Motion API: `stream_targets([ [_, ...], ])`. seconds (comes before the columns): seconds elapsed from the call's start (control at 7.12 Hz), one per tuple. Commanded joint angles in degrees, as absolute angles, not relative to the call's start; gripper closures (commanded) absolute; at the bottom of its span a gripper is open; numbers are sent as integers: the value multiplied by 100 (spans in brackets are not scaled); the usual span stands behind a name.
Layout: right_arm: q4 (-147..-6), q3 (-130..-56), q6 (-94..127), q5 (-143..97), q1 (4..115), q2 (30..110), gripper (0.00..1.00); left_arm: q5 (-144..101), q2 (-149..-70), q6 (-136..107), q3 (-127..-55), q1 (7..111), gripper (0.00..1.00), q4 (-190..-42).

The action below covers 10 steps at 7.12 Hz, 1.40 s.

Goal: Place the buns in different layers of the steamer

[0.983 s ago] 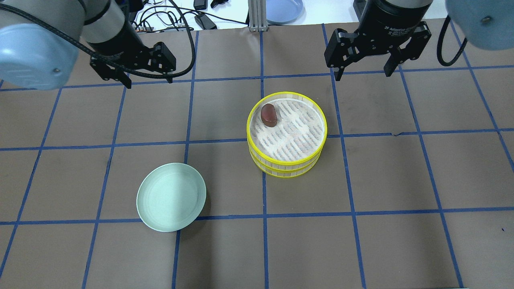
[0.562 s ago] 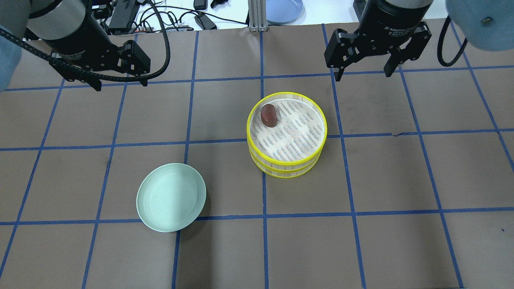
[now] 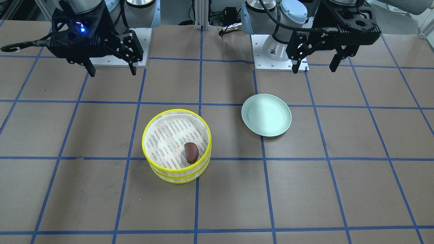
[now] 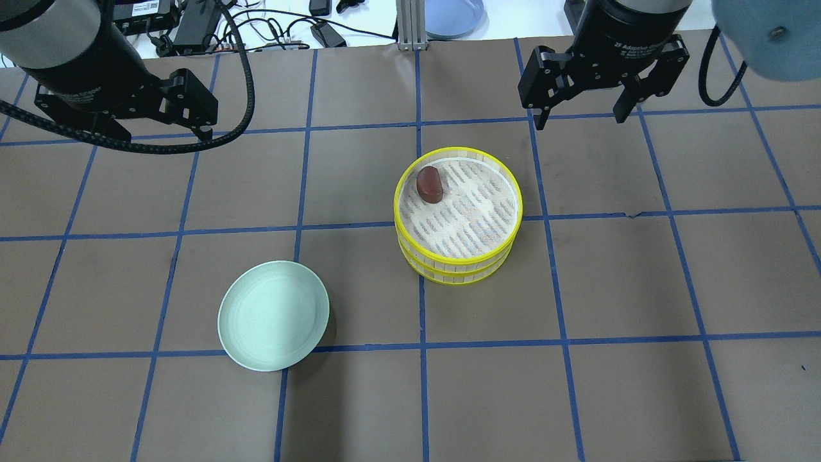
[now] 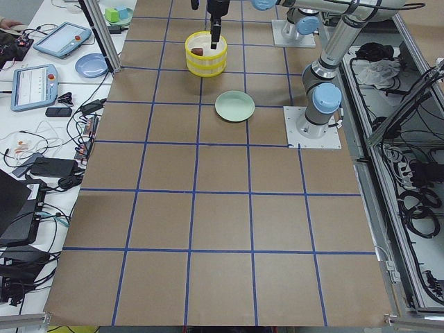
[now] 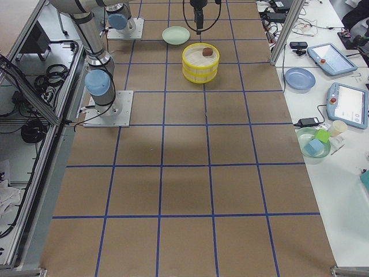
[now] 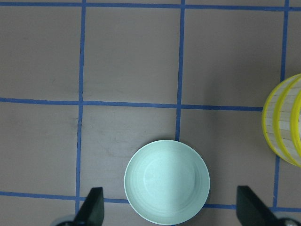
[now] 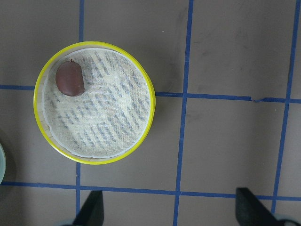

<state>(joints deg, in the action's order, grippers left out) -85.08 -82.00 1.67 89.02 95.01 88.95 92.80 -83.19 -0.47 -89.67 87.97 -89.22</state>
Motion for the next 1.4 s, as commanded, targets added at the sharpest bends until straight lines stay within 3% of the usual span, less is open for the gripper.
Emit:
stream_targets([
  [0.0, -8508, -8200, 167, 8895, 9510, 8895, 0, 9281, -8297, -35, -9009, 8798, 0, -8921],
  [1.26, -8578, -8473, 185, 8938, 9501, 8982, 0, 9211, -8367, -26, -9088, 8789, 0, -8859],
])
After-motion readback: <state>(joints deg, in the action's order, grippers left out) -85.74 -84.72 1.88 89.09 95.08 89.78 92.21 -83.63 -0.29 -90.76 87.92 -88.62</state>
